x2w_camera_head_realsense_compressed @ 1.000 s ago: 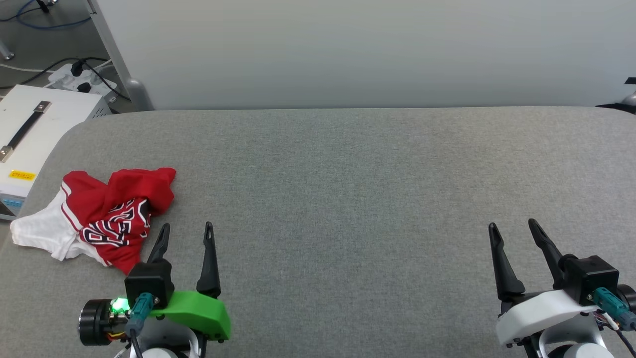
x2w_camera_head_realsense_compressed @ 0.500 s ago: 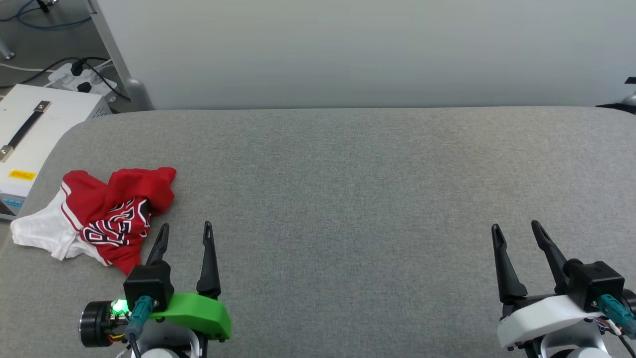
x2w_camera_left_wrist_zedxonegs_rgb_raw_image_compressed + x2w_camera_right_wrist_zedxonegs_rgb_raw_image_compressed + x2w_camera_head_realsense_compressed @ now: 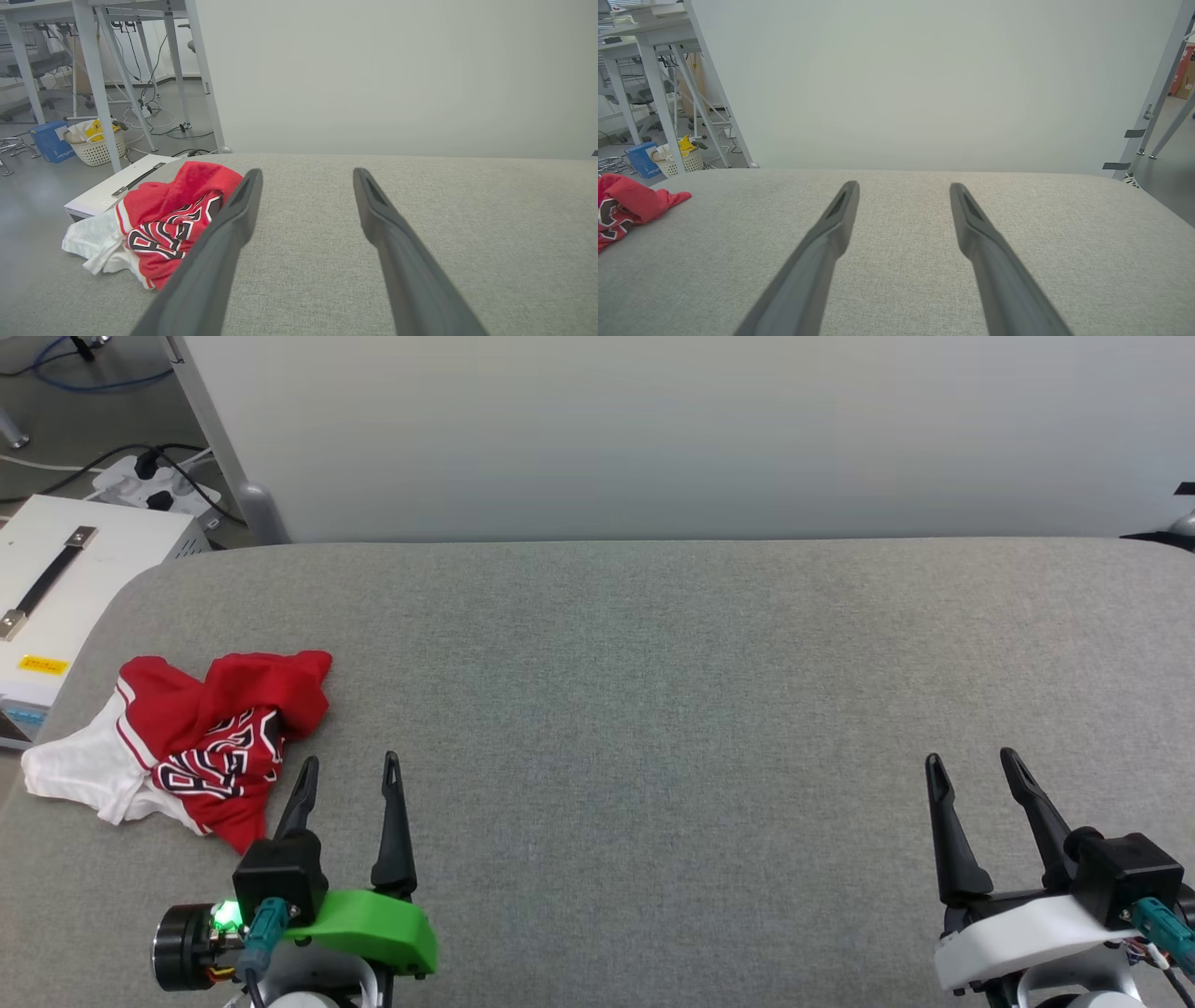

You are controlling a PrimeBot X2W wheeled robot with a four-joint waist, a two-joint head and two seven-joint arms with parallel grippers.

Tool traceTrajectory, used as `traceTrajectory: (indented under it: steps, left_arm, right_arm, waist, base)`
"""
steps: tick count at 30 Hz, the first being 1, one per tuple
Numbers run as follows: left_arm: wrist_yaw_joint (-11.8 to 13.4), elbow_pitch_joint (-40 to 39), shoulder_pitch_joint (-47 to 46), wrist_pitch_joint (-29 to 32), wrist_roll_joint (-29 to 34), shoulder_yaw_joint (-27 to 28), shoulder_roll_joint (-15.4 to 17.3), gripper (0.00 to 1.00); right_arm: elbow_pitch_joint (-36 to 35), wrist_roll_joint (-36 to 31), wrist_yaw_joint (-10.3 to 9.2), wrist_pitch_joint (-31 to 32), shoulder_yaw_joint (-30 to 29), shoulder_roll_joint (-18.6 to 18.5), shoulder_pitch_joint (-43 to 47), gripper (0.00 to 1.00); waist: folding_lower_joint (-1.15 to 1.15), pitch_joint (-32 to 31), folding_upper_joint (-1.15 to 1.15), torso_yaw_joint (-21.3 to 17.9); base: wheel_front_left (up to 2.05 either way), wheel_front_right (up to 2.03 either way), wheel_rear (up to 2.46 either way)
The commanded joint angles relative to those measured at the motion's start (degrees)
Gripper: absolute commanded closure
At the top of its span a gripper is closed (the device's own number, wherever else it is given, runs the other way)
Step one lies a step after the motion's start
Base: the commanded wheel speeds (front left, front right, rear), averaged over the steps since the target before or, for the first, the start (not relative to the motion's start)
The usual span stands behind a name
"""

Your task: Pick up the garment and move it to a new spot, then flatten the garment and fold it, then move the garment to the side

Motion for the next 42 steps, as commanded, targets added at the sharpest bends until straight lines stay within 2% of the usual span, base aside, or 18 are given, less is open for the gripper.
traceTrajectory:
  steps: [1, 16, 31, 42]
  left_arm:
    - [0.41, 0.04, 0.39, -0.60, -0.53, -0.26, -0.18, 0.00]
    - [0.12, 0.25, 0.90, -2.39, -1.02, -0.99, -0.21, 0.00]
    - [-2.11, 1.82, 1.63, -4.17, -3.55, -1.09, -0.25, 0.00]
    - [-1.96, 3.03, 1.82, -5.46, -4.00, -1.34, -0.27, 0.00]
  right_arm:
    - [-0.49, 0.58, -0.03, -0.64, 0.05, -0.06, 1.06, 0.00]
    - [-0.65, 1.09, -0.04, -2.40, 0.41, -0.06, 2.05, 0.00]
    - [-0.13, 2.16, -0.05, -4.16, 0.76, -0.07, 3.35, 0.00]
    - [1.07, 2.86, -0.05, -5.43, 0.79, -0.08, 4.29, 0.00]
  waist:
    - [0.00, -0.02, 0.00, -0.01]
    - [0.00, -0.03, 0.00, -0.06]
    - [0.00, -0.32, 0.00, 0.18]
    - [0.00, -0.30, 0.00, 0.37]
  base:
    - [0.00, 0.00, 0.00]
    - [0.00, 0.00, 0.00]
    - [0.00, 0.00, 0.00]
    - [0.00, 0.00, 0.00]
